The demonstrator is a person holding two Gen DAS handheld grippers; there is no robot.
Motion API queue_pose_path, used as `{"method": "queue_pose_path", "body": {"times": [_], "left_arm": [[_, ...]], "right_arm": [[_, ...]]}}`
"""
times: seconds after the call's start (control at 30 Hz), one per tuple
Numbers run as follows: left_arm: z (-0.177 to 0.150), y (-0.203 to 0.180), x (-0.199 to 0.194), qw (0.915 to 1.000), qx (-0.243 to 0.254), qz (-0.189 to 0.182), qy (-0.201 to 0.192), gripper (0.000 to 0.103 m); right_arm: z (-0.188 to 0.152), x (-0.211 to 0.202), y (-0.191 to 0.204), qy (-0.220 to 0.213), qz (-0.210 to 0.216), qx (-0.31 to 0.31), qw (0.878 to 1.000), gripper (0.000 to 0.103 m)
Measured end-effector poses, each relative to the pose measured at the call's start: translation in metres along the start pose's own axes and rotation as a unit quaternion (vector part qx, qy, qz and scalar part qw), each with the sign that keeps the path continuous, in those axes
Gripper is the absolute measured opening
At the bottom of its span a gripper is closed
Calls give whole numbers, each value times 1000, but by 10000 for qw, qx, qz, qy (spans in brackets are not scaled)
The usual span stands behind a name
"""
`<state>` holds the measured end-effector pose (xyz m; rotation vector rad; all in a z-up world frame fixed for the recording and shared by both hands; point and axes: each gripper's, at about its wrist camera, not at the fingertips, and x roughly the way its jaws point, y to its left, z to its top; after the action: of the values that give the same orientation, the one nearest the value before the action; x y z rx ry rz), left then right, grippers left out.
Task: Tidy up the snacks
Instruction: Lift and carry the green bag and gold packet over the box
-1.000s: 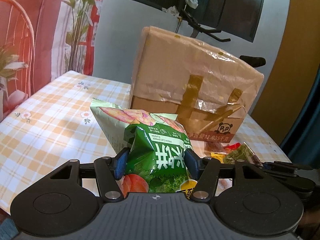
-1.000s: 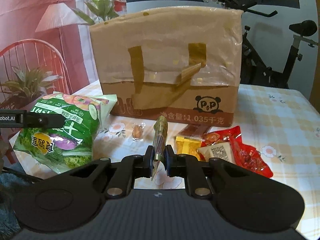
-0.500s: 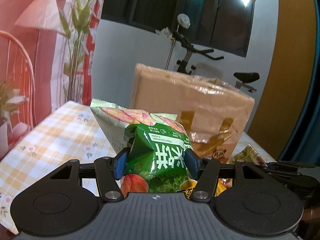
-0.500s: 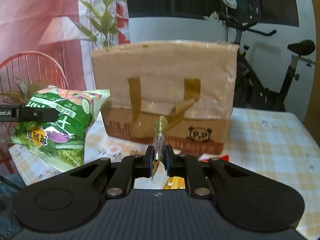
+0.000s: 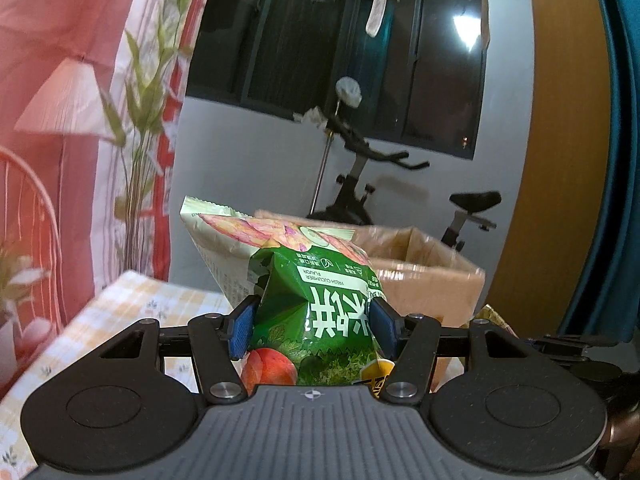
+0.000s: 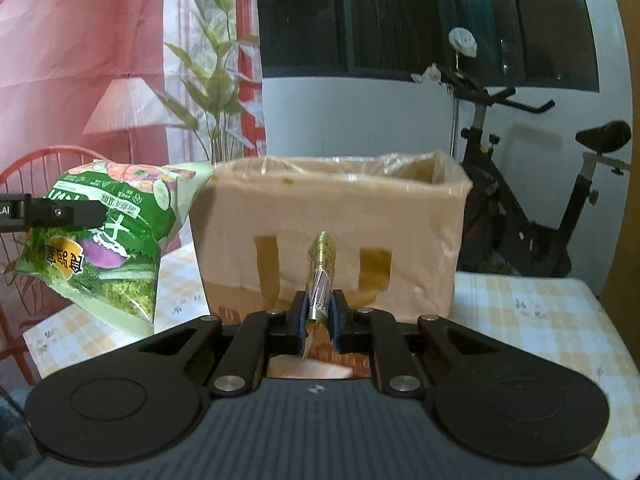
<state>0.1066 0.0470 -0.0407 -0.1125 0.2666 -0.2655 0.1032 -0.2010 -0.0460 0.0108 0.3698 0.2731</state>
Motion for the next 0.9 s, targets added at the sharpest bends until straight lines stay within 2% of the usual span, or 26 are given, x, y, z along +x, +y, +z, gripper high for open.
{"method": "queue_pose_path", "body": {"times": [0.37,0.57,0.7,0.9], "left_arm": [[37,-10,6,9988,176,-136,-445,62],[61,-13,22,9976,193,-232,-624,62],[75,-22,48,9971,334,-270,-625,62],[88,-43,109,9974,493,-319,-409,62]], "right_arm": [[42,2,-9,-409,26,-103,9991,13],[66,13,-24,-611,-85,-136,9980,13],[77,29,-36,-633,-154,-153,9978,13],[92,62,-52,-583,-239,-128,9979,13]]}}
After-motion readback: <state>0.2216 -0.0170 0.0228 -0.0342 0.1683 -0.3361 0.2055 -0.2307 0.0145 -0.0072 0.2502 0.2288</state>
